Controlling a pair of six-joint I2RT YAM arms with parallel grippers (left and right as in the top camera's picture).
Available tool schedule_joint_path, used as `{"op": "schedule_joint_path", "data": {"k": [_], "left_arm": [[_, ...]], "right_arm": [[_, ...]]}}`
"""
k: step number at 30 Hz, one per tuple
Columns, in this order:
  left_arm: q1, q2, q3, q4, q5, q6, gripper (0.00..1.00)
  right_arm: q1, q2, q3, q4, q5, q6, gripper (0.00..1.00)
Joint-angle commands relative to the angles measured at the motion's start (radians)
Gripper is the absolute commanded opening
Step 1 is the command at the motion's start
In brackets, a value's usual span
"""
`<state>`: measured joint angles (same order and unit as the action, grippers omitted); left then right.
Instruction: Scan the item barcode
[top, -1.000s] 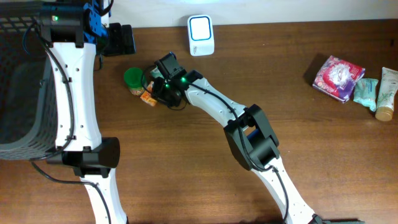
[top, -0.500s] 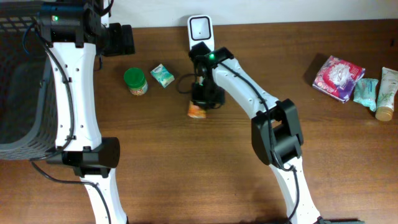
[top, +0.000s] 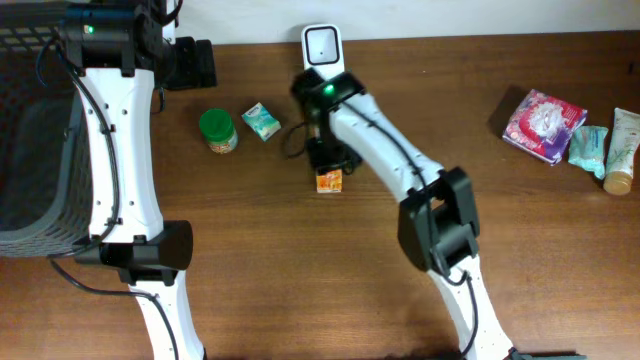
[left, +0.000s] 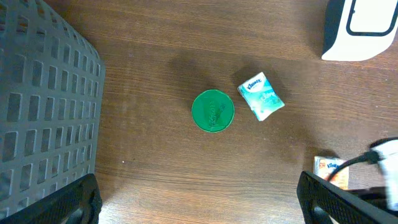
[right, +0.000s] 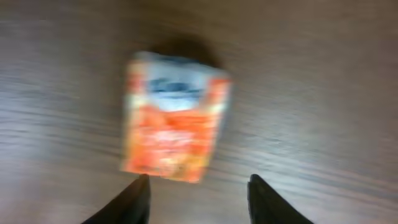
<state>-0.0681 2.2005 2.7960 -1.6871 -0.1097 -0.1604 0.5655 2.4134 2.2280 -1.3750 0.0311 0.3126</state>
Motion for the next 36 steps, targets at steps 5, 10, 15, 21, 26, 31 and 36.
{"op": "schedule_joint_path", "data": {"k": [5,10,15,21,26,31,36], "left_arm": [[-0.001,-0.011,0.011,-0.001,-0.008,0.005,0.99],[-0.001,-0.011,0.011,-0.001,-0.008,0.005,0.99],[-0.001,-0.011,0.011,-0.001,-0.008,0.005,0.99],[-0.001,-0.011,0.011,-0.001,-0.008,0.005,0.99],[-0.001,-0.011,0.011,-0.001,-0.008,0.005,0.99],[-0.001,-0.011,0.011,-0.001,-0.008,0.005,0.99],[-0.001,-0.011,0.011,-0.001,-0.008,0.005,0.99]], "right_arm": [[0.111,-0.028,-0.026,0.123,0.146,0.120,0.50],[0.122,-0.016,-0.130,0.194,0.243,0.123,0.49],[0.122,-0.016,-0.196,0.252,0.242,0.123,0.16],[0.071,-0.044,-0.074,0.128,0.154,0.082,0.04],[-0.126,-0.043,0.026,0.047,-0.539,-0.227,0.04],[-0.310,-0.035,-0.163,0.095,-0.745,-0.283,0.04],[-0.465,-0.035,-0.378,0.216,-0.783,-0.300,0.15]]}}
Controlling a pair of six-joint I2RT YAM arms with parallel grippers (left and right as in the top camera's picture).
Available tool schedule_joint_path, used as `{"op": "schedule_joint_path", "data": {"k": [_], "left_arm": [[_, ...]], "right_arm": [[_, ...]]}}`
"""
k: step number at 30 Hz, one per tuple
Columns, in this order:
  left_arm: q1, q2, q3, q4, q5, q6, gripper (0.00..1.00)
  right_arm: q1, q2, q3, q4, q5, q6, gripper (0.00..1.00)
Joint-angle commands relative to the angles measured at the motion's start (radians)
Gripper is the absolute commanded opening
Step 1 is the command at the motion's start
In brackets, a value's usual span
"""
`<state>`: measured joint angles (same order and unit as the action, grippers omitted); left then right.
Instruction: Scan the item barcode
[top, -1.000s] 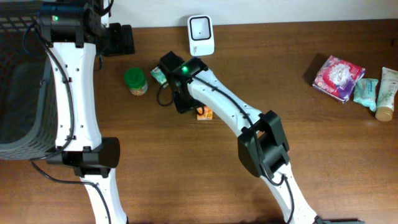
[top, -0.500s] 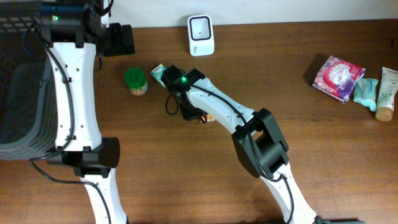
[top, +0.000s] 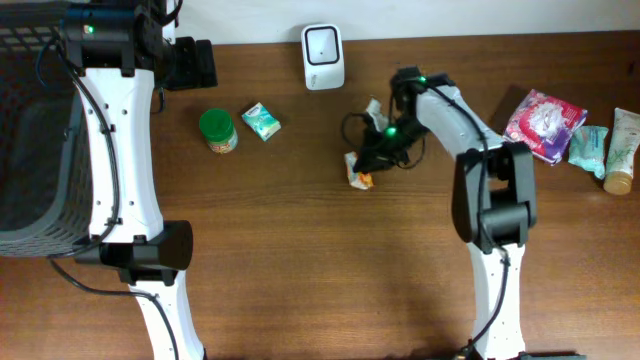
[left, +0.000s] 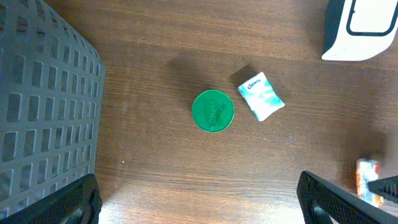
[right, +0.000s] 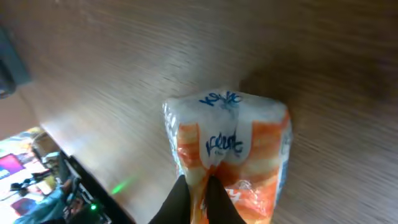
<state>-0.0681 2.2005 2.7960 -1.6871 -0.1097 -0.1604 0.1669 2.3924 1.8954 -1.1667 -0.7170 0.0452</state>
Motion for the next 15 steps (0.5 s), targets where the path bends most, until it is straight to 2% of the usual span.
{"op": "schedule_joint_path", "data": {"k": [1,5,7,11,15], "left_arm": [[-0.001,-0.011,0.011,-0.001,-0.008,0.005,0.99],[-0.001,-0.011,0.011,-0.001,-0.008,0.005,0.99],[-0.001,-0.011,0.011,-0.001,-0.008,0.005,0.99],[-0.001,-0.011,0.011,-0.001,-0.008,0.005,0.99],[-0.001,-0.011,0.011,-0.001,-0.008,0.005,0.99]], "right_arm": [[-0.093,-0.014,-0.045,0.003,-0.031,-0.035,0.19],[-0.236,-0.018,-0.017,-0.051,-0.032,-0.060,0.20],[-0.283,-0.019,0.055,-0.159,-0.077,-0.129,0.04],[-0.263,-0.019,0.133,-0.330,-0.324,-0.304,0.04],[-0.164,-0.016,0.130,-0.306,-0.435,-0.356,0.04]]}}
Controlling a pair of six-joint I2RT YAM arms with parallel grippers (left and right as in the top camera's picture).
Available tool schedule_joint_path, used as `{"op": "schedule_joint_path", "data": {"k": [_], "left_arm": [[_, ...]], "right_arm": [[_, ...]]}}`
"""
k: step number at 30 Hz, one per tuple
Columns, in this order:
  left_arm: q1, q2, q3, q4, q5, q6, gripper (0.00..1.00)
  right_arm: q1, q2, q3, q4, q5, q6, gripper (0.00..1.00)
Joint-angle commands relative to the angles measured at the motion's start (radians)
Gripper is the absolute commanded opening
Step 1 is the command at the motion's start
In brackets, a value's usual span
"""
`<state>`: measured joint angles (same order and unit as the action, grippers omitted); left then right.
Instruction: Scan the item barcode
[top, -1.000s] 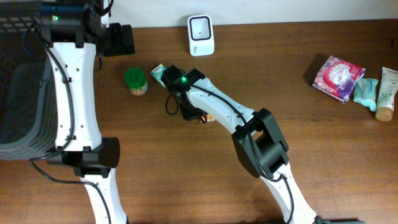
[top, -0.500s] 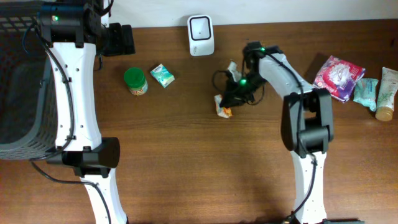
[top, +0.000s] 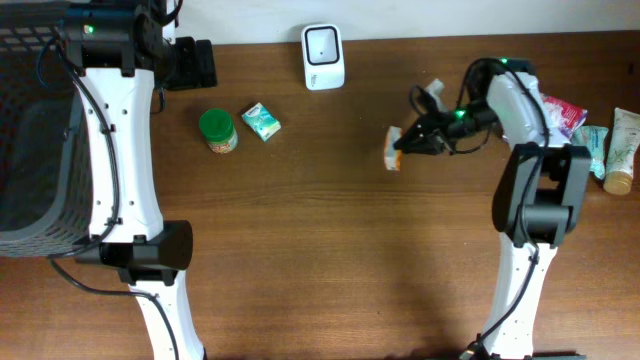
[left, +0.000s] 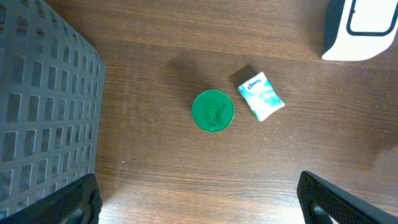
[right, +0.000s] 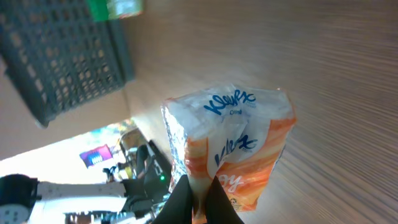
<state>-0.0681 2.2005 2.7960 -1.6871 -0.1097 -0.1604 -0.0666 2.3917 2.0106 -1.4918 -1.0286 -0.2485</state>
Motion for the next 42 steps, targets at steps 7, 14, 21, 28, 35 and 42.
{"op": "schedule_joint_path", "data": {"k": [7,14,21,28,35,42], "left_arm": [[-0.001,-0.011,0.011,-0.001,-0.008,0.005,0.99],[-0.001,-0.011,0.011,-0.001,-0.008,0.005,0.99],[-0.001,-0.011,0.011,-0.001,-0.008,0.005,0.99],[-0.001,-0.011,0.011,-0.001,-0.008,0.005,0.99],[-0.001,-0.011,0.011,-0.001,-0.008,0.005,0.99],[0.004,-0.011,0.011,-0.001,-0.008,0.005,0.99]], "right_arm": [[0.255,0.007,-0.119,0.344,-0.261,0.090,0.04],[0.261,0.008,-0.225,0.442,0.069,0.288,0.04],[0.197,-0.002,-0.231,0.396,0.288,0.354,0.09],[0.140,-0.016,0.134,-0.038,0.546,0.244,0.44],[0.306,-0.012,0.133,0.058,0.589,0.390,0.51],[0.381,0.006,0.122,0.136,0.693,0.592,0.46]]}}
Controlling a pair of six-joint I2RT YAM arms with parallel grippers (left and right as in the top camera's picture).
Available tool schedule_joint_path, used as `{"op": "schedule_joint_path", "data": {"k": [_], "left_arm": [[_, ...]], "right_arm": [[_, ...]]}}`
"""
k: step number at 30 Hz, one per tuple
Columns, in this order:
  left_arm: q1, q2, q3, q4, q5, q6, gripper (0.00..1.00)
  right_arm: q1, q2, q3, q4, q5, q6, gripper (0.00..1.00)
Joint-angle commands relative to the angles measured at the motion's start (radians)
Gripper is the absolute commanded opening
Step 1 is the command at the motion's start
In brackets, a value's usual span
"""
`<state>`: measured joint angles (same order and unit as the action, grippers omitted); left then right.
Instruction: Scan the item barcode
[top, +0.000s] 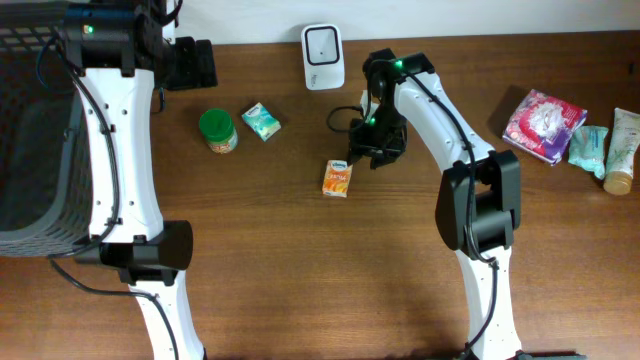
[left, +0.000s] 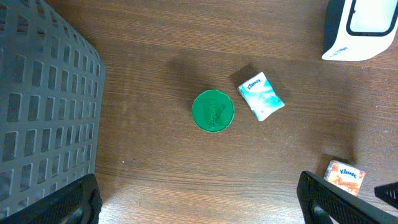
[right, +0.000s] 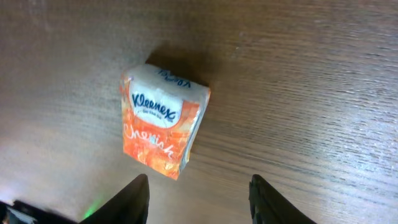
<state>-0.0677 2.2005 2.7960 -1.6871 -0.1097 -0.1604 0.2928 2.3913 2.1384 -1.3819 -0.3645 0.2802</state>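
The orange Kleenex tissue pack (top: 337, 178) lies flat on the wooden table, logo side up, also seen in the right wrist view (right: 163, 119). My right gripper (top: 372, 152) hovers just to its right, open (right: 198, 202), with nothing between its fingers (right: 134, 198). The white barcode scanner (top: 323, 43) stands at the table's back edge, above the pack. My left gripper (left: 202, 202) is open high over the left side of the table, with the orange pack (left: 344, 175) at its lower right.
A green-lidded jar (top: 218, 130) and a teal tissue pack (top: 261, 121) sit left of the scanner. A dark mesh basket (top: 30, 150) fills the far left. A pink packet (top: 543, 123) and two tubes (top: 605, 148) lie at the right edge.
My right gripper held the orange pack in the air at the table's right side. Now the pack lies on the table near the centre and the gripper is open beside it.
First the right gripper was open over the orange pack lying below the scanner. Then it was shut on the pack, a little to the right. Then it held the pack further right, tilted. Now the pack lies flat again and is let go. The left arm stayed still.
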Motion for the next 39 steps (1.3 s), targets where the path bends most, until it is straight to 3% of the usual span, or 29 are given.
{"op": "schedule_joint_path", "data": {"k": [1,6,7,9,10,13,18,20,24,26,33,39], "left_arm": [[0.003,-0.011,0.011,-0.001,-0.008,0.005,0.99],[0.003,-0.011,0.011,-0.001,-0.008,0.005,0.99],[0.003,-0.011,0.011,-0.001,-0.008,0.005,0.99],[0.003,-0.011,0.011,-0.001,-0.008,0.005,0.99],[0.003,-0.011,0.011,-0.001,-0.008,0.005,0.99],[0.003,-0.011,0.011,-0.001,-0.008,0.005,0.99],[0.003,-0.011,0.011,-0.001,-0.008,0.005,0.99],[0.003,-0.011,0.011,-0.001,-0.008,0.005,0.99],[0.003,-0.011,0.011,-0.001,-0.008,0.005,0.99],[0.003,-0.011,0.011,-0.001,-0.008,0.005,0.99],[0.005,-0.011,0.011,-0.001,-0.008,0.005,0.99],[0.005,-0.011,0.011,-0.001,-0.008,0.005,0.99]], "right_arm": [[0.028,0.006,-0.025,0.052,0.029,0.076,0.46],[0.050,0.006,-0.200,0.229,-0.021,0.096,0.42],[0.053,0.006,-0.241,0.269,-0.037,0.096,0.35],[0.054,0.006,-0.276,0.291,-0.063,0.095,0.09],[0.054,0.006,-0.278,0.291,-0.073,0.095,0.04],[0.043,0.004,-0.254,0.301,-0.204,-0.040,0.04],[-0.073,-0.007,-0.084,0.243,-0.633,-0.450,0.04],[-0.119,-0.007,-0.042,0.232,-0.665,-0.460,0.04],[-0.211,-0.007,-0.031,0.230,-1.057,-0.659,0.04],[-0.239,-0.007,-0.031,0.268,-1.173,-0.666,0.04],[-0.222,-0.008,-0.029,0.291,-1.188,-0.666,0.04],[-0.221,-0.008,-0.002,0.504,-1.188,-0.665,0.04]]}}
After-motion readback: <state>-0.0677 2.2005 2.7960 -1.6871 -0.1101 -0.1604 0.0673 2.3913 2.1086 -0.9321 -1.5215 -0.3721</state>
